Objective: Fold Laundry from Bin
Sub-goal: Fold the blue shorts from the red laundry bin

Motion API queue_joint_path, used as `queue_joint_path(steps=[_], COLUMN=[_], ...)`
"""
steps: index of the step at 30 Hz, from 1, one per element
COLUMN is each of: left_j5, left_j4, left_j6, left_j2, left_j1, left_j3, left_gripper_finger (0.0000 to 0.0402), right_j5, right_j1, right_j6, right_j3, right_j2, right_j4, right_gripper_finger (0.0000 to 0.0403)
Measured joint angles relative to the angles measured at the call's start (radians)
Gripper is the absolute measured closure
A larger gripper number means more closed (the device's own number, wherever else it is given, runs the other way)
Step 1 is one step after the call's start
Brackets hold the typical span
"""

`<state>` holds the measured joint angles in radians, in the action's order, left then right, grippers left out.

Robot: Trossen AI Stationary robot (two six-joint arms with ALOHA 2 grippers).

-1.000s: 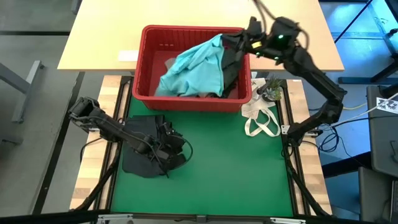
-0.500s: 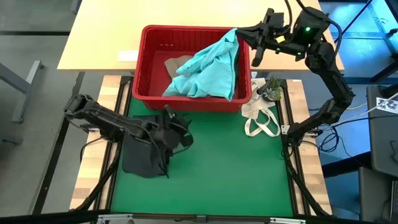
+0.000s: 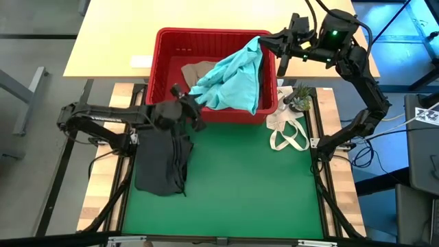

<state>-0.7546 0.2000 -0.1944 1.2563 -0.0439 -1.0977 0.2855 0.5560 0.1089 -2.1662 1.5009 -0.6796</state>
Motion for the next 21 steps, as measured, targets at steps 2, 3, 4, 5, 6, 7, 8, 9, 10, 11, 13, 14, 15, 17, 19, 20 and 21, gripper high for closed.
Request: queue_joint_path(steps=[2, 3, 4, 5, 6, 7, 8, 9, 10, 11, 13, 14, 15, 17, 19, 20, 21], left_j5=[0.045, 0.057, 0.061, 0.063, 0.066, 0.066, 0.065, 0.066, 0.071, 0.084, 0.119, 0.133, 0.145, 0.153, 0.153, 0.154, 0.160], left_j4=[0.000, -0.001, 0.002, 0.004, 0.004, 0.001, -0.002, -0.002, 0.001, 0.002, 0.001, 0.000, -0.002, -0.004, -0.003, 0.002, 0.005], left_j6=[-0.010, -0.024, -0.035, -0.047, -0.051, -0.051, -0.051, -0.051, -0.051, -0.051, -0.044, -0.039, -0.037, -0.036, -0.024, -0.013, 0.005], left_j2=[0.007, 0.010, 0.014, 0.015, 0.015, 0.014, 0.013, 0.013, 0.013, 0.014, 0.013, 0.013, 0.013, 0.014, 0.013, 0.013, 0.013], left_j1=[-0.053, -0.077, -0.098, -0.120, -0.140, -0.160, -0.179, -0.197, -0.214, -0.231, -0.258, -0.268, -0.275, -0.285, -0.292, -0.296, -0.301], left_j3=[0.000, 0.000, 0.000, 0.000, 0.000, 0.000, 0.000, 0.000, 0.000, 0.000, 0.000, 0.000, 0.000, 0.000, 0.000, 0.000, 0.000], left_gripper_finger=[0.0269, 0.0269, 0.0269, 0.0269, 0.0269, 0.0269, 0.0269, 0.0269, 0.0269, 0.0269, 0.0269, 0.0269, 0.0269, 0.0269, 0.0265, 0.0260, 0.0254], right_j5=[0.000, 0.000, 0.000, 0.000, 0.000, 0.000, 0.000, 0.000, 0.000, 0.000, 0.000, 0.000, 0.000, 0.000, 0.000, 0.000, 0.000], right_j1=[0.000, 0.000, 0.000, 0.000, 0.000, 0.000, 0.000, 0.000, 0.000, 0.000, 0.000, 0.000, 0.000, 0.000, 0.000, 0.000, 0.000], right_j6=[0.000, 0.000, 0.000, 0.000, 0.000, 0.000, 0.000, 0.000, 0.000, 0.001, 0.001, 0.001, 0.001, 0.001, 0.001, 0.001, 0.001], right_j3=[0.000, 0.000, 0.000, 0.000, 0.000, 0.000, 0.000, 0.000, 0.000, 0.000, 0.000, 0.000, 0.001, 0.000, 0.001, 0.001, 0.001], right_j2=[0.000, 0.000, 0.000, 0.000, 0.000, 0.000, 0.000, 0.000, 0.000, 0.000, 0.000, 0.000, 0.000, 0.000, 0.000, 0.000, 0.000], right_j4=[-0.003, -0.003, -0.003, -0.003, -0.003, -0.004, -0.004, -0.004, -0.004, -0.004, -0.004, -0.004, -0.004, -0.004, -0.004, -0.004, -0.004], right_gripper_finger=[0.0403, 0.0403, 0.0403, 0.0403, 0.0403, 0.0403, 0.0403, 0.0403, 0.0403, 0.0403, 0.0403, 0.0403, 0.0403, 0.0403, 0.0403, 0.0403, 0.0403])
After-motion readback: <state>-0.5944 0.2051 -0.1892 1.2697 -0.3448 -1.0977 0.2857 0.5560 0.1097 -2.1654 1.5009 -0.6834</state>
